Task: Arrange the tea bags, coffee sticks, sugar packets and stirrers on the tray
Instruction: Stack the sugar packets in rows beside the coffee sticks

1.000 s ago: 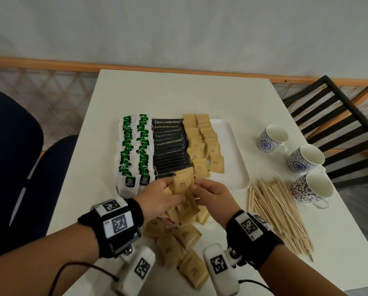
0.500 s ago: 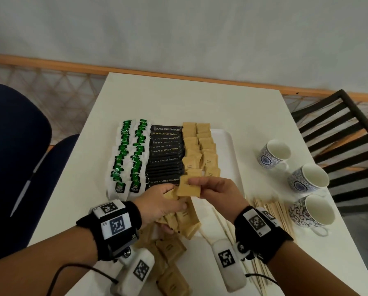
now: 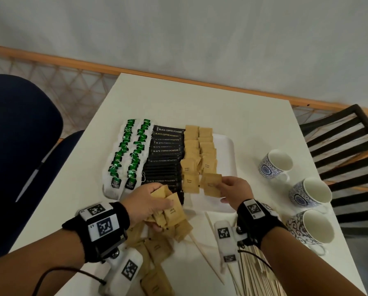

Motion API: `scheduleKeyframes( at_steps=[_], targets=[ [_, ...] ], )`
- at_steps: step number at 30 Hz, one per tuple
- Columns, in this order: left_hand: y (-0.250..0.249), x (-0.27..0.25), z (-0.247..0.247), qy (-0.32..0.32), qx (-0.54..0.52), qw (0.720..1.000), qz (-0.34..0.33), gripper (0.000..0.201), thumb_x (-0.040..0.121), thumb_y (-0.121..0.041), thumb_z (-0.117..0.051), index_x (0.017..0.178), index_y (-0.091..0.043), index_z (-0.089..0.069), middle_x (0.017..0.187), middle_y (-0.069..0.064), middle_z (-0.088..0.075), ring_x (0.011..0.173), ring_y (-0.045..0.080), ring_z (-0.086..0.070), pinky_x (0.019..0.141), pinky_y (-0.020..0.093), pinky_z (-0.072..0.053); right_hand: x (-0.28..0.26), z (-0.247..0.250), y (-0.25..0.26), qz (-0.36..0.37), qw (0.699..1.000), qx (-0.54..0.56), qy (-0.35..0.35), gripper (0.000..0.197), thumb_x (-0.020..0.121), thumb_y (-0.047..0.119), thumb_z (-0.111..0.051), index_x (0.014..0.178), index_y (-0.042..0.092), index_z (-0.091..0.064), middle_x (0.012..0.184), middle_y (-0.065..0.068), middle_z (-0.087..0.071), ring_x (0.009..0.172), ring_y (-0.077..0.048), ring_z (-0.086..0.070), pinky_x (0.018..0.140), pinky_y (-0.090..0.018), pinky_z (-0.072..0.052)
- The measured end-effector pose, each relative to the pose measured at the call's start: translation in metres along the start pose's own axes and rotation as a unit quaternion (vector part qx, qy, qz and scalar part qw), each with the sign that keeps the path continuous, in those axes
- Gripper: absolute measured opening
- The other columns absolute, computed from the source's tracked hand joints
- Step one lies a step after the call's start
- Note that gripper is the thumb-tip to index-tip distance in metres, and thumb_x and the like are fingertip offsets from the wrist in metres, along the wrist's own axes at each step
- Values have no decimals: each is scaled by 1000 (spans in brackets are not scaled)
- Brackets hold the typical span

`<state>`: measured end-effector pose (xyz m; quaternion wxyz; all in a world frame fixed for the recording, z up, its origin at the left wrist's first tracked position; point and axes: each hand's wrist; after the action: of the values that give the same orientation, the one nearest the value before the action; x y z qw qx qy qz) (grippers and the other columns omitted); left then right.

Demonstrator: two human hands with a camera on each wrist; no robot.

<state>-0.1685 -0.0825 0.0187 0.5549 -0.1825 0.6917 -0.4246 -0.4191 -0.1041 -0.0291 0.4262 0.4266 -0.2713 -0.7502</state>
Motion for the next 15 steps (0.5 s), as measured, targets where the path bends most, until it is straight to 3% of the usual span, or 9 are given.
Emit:
scheduleKeyframes(
  at_steps=[3,7,11,15],
  targets=[
    [2,0,-6,-11,-9,1000,-1,19,85,-7,-68,102,-5,-59,71,13,-68,53,23,-64,44,32,-55,9,-5,0,-30,999,-15,0,25,86,18,-66,109,10,-65,80,-7,-69,65,-18,-65,64,-33,-59],
    [5,1,-11,-20,-17,1000,5,20,85,-7,-68,103,-3,-60,72,14,-67,53,23,-64,44,32,-55,10,-8,-3,-39,998,-41,4,45,78,25,-74,118,17,-54,87,-3,-67,69,-18,-66,67,-35,-59],
    [5,3,-10,-14,-16,1000,7,20,85,-8,-69,102,-4,-60,73,15,-68,53,24,-64,44,32,-55,15,-12,-8,-21,994,-108,8,80,64,37,-84,129,19,-42,105,-5,-65,88,-21,-65,80,-36,-54],
    [1,9,-7,-7,-8,1000,5,22,85,-6,-68,104,-1,-59,76,17,-66,52,24,-63,43,32,-54,19,-17,-6,-26,992,-122,12,71,64,36,-83,122,18,-47,99,-3,-65,86,-20,-64,75,-34,-53]
  ],
)
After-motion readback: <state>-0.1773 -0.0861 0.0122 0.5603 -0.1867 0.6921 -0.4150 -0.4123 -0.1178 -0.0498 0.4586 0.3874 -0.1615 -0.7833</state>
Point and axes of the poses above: each hand's wrist, its own x-axis towards the middle knuckle, its own z-axis out of the back of the hand, y = z × x
